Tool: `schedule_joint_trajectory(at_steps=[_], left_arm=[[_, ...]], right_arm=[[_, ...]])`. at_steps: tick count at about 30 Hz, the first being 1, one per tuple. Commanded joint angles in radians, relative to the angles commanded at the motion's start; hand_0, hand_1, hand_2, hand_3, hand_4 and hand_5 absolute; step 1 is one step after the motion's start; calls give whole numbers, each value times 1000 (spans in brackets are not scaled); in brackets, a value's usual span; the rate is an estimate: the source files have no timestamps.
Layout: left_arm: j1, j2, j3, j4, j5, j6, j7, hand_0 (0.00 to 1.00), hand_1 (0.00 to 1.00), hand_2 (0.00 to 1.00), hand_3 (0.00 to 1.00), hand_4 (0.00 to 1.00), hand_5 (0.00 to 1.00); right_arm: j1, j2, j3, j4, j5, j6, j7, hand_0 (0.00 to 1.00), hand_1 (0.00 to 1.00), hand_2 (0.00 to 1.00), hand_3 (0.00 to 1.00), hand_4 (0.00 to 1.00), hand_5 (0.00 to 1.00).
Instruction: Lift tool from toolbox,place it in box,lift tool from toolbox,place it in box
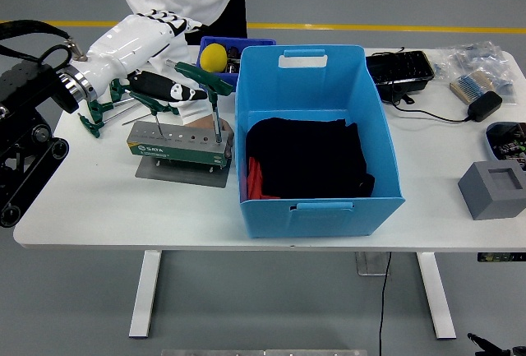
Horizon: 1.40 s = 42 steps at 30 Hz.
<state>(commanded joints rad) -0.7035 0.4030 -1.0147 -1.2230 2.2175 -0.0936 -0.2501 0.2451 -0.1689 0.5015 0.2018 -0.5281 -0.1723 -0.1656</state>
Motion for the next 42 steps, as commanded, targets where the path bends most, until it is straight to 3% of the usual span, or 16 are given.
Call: schedule_joint_trajectory(at_steps=[4,11,12,17,18,22,23,24,29,30,35,36,41,42], left_arm=[[-83,-24,86,92,17,-53,15,913,931,930,930,998,571],[-174,-55,177,227,14,-76,14,914,920,918,921,998,560],[-183,-58,185,238,12,-77,13,843,802,782,823,998,560],[-228,-69,247,284,-8,-68,-2,843,802,782,823,998,560],[-243,-73,272,299,-13,-67,-7,808,708,669,716,998,558],[-275,-81,327,332,-19,-67,-10,808,708,669,716,998,558],[-281,-83,335,340,-17,-71,-9,808,708,669,716,998,558],[-286,-85,340,347,-15,-72,-8,716,579,542,617,998,558],[-294,-95,340,376,-8,-64,1,716,579,542,617,998,558],[-293,-95,341,381,-12,-59,1,543,465,428,552,998,559],[-298,-96,363,403,-29,-33,-6,543,465,428,552,998,559],[-300,-97,370,410,-33,-29,-8,476,402,375,514,998,559],[-306,-102,386,441,-43,-19,-12,476,402,375,514,998,559],[-306,-102,387,446,-44,-15,-12,405,303,304,449,998,558]], right_arm=[[2,0,3,1,-5,0,-2,638,631,683,562,815,662],[4,-3,5,5,-15,1,-5,638,630,683,561,814,663],[4,-3,7,5,-16,0,-6,638,629,683,561,815,663],[4,-4,10,5,-19,0,-7,638,629,683,561,815,663],[5,-5,13,5,-24,1,-8,638,630,683,561,815,664],[9,-7,16,8,-37,2,-13,638,630,683,561,815,664],[10,-8,17,9,-40,3,-14,638,630,683,561,815,664],[11,-9,18,10,-42,3,-15,638,630,682,561,814,665],[13,-9,18,11,-42,3,-15,638,630,682,561,814,665],[13,-9,19,11,-43,3,-15,638,629,683,560,814,665],[13,-9,21,11,-45,3,-15,638,629,683,560,814,665],[13,-10,22,11,-48,3,-16,638,630,682,560,814,667],[15,-12,26,13,-60,6,-20,638,630,682,560,814,667],[16,-12,27,13,-61,6,-20,638,627,683,560,814,668]])
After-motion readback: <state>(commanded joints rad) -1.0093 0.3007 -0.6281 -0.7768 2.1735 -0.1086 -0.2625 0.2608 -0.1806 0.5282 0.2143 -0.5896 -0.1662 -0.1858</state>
